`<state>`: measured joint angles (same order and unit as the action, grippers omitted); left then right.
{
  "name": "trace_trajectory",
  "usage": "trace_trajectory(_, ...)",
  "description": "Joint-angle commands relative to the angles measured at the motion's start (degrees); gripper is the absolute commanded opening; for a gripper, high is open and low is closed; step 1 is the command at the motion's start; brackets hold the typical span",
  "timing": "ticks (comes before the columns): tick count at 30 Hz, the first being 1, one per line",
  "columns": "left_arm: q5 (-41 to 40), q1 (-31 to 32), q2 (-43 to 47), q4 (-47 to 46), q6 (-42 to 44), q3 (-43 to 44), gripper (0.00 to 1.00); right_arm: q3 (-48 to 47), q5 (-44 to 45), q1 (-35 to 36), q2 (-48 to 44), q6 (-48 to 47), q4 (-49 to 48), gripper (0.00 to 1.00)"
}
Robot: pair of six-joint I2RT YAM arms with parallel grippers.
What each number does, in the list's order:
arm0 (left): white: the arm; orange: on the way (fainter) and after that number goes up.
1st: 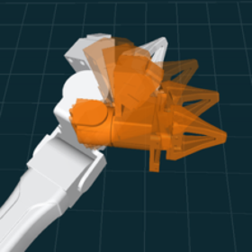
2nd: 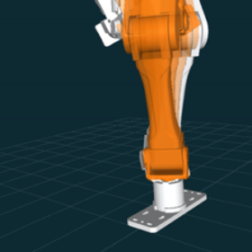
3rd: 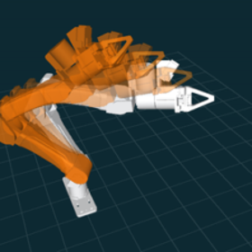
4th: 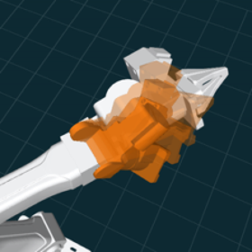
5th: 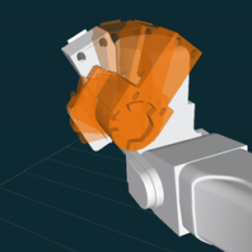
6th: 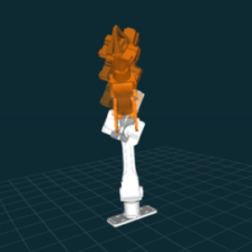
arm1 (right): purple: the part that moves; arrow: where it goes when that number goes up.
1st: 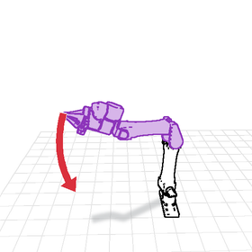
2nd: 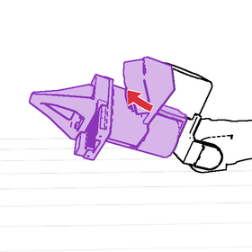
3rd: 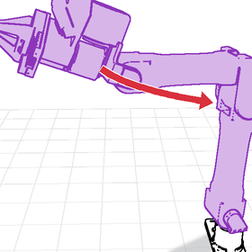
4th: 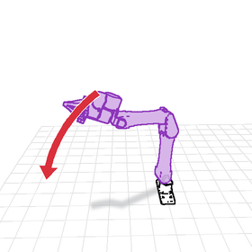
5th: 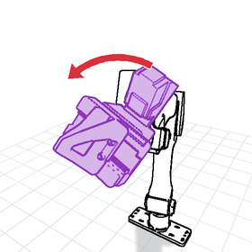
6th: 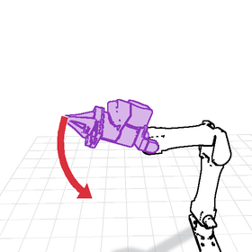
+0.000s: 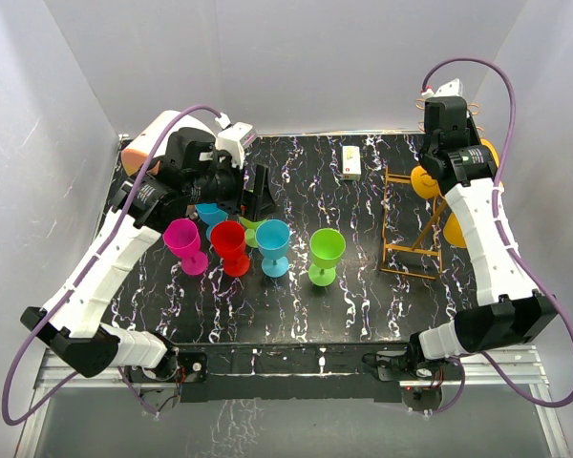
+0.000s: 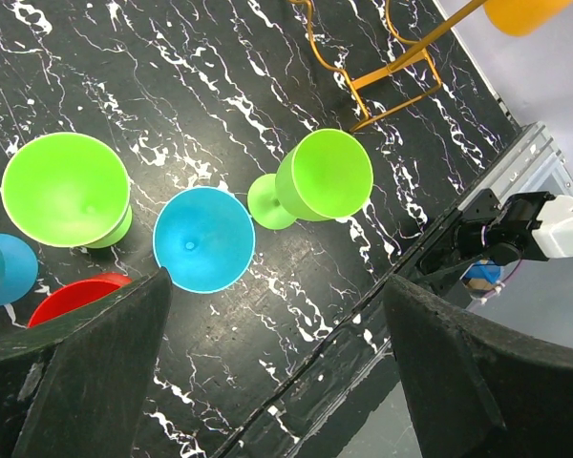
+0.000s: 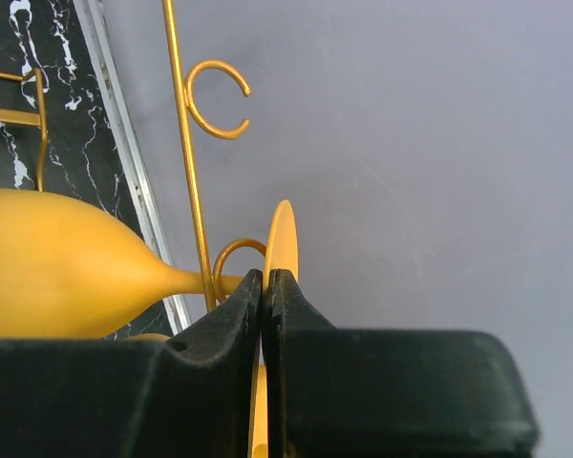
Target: Take the wine glass off the wine glass rack
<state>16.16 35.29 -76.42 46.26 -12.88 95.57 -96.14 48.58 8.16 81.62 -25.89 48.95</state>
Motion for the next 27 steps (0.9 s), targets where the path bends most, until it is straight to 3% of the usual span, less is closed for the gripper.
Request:
trace_trajectory(1,1.79,0.22,0.35,-0.98,-0.11,0.17,0.91,-1.57,2.22,0.27,-2.43,-0.86,-3.13,0.00)
trace_trajectory(12,2.12,0.22,0.31,-0.82,-0.17,0.34,0.91,0.79,5.96,-0.04,-2.52,-3.56,-6.31,0.00)
trace_trajectory(27,1.94,0.39,0.40,-0.65,-0.06,0.23,0.91,2.27,4.24,-2.69,-1.51,-3.76,-8.38,0.00)
